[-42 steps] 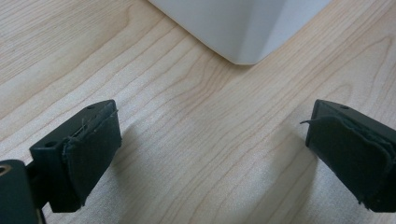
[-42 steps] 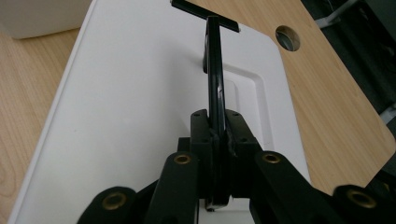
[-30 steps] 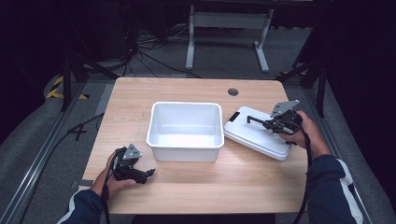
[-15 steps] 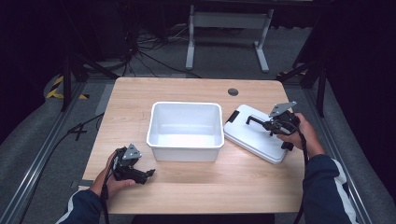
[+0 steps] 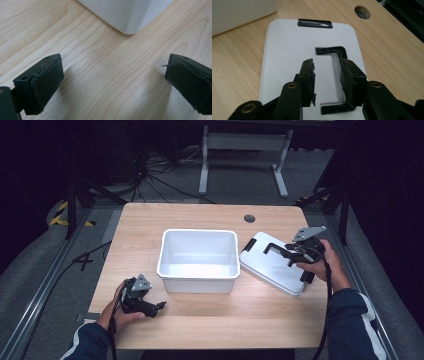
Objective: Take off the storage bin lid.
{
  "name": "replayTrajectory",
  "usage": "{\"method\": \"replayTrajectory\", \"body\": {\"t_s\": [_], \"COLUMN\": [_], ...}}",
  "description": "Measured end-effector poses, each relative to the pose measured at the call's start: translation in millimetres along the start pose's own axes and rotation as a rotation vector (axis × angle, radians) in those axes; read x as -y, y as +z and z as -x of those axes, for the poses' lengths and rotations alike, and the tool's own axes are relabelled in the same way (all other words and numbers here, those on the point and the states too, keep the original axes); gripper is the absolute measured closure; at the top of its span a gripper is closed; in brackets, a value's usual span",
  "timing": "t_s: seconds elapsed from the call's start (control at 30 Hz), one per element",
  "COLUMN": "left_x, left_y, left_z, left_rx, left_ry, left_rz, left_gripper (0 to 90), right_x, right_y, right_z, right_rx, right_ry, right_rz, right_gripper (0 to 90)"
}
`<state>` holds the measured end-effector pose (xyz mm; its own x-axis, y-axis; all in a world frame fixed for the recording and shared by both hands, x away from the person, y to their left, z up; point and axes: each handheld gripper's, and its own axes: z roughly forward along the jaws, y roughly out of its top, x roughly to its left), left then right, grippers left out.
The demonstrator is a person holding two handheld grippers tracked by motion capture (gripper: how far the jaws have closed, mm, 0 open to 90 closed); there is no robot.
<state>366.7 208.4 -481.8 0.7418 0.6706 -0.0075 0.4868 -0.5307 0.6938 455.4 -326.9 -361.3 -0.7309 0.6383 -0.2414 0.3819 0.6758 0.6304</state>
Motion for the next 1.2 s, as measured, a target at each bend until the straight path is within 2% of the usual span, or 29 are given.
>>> {"method": "replayTrajectory", "body": {"t_s": [0.17,0.37,0.47,0.7,1.03,1.2], "left_x": [0.0,0.0,0.0,0.1,0.0,0.1], "left_y": [0.0,0.0,0.0,0.0,0.0,0.1], "left_z": [0.3,0.3,0.3,0.6,0.4,0.8], "left_rx": [-0.002,-0.002,-0.002,0.001,-0.003,-0.002], "left_ry": [-0.002,-0.002,-0.002,-0.005,-0.003,-0.008], "left_rz": [0.0,0.0,0.0,-0.002,0.0,0.001], "left_gripper": [2.3,2.3,2.3,2.2,2.2,2.2], "right_x": [-0.9,-3.0,-3.5,-4.3,-1.8,1.2], "right_y": [-10.1,-19.4,-21.4,-30.4,-39.7,-40.1], "right_z": [-5.8,-12.2,-15.2,-26.7,-42.7,-49.6], "right_rx": [-0.004,0.01,0.0,-0.04,-0.051,-0.057], "right_ry": [0.007,0.027,0.03,0.015,-0.012,-0.022], "right_rz": [0.041,0.06,0.065,0.08,0.101,0.094], "right_gripper": [62.3,57.9,57.2,54.0,49.9,48.8]}}
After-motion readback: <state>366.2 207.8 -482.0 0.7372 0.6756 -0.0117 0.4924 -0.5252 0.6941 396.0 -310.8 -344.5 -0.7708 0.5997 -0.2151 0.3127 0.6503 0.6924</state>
